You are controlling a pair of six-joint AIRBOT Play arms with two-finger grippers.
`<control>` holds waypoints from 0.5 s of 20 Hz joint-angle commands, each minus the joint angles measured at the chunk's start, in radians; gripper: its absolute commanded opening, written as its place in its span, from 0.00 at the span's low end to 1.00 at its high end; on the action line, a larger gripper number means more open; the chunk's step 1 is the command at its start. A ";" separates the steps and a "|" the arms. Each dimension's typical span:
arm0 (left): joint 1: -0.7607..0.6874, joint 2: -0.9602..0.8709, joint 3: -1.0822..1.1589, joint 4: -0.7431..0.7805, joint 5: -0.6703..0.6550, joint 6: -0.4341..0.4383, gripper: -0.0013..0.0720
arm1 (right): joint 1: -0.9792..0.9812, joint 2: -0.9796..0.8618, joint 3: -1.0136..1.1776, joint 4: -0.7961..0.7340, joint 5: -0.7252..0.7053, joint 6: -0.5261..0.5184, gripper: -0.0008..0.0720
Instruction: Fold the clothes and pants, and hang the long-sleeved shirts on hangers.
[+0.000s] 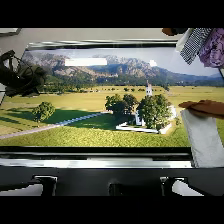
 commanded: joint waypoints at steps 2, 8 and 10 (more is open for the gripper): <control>0.000 0.001 0.000 0.000 -0.009 0.006 0.04 | -0.001 0.011 -0.164 -0.180 0.073 -0.157 0.05; 0.000 0.001 0.000 0.000 -0.034 0.005 0.04 | -0.001 0.053 -0.514 -0.246 -0.009 -0.160 0.05; 0.000 0.001 0.000 0.000 -0.043 0.005 0.04 | -0.001 0.054 -0.595 -0.272 -0.031 -0.161 0.05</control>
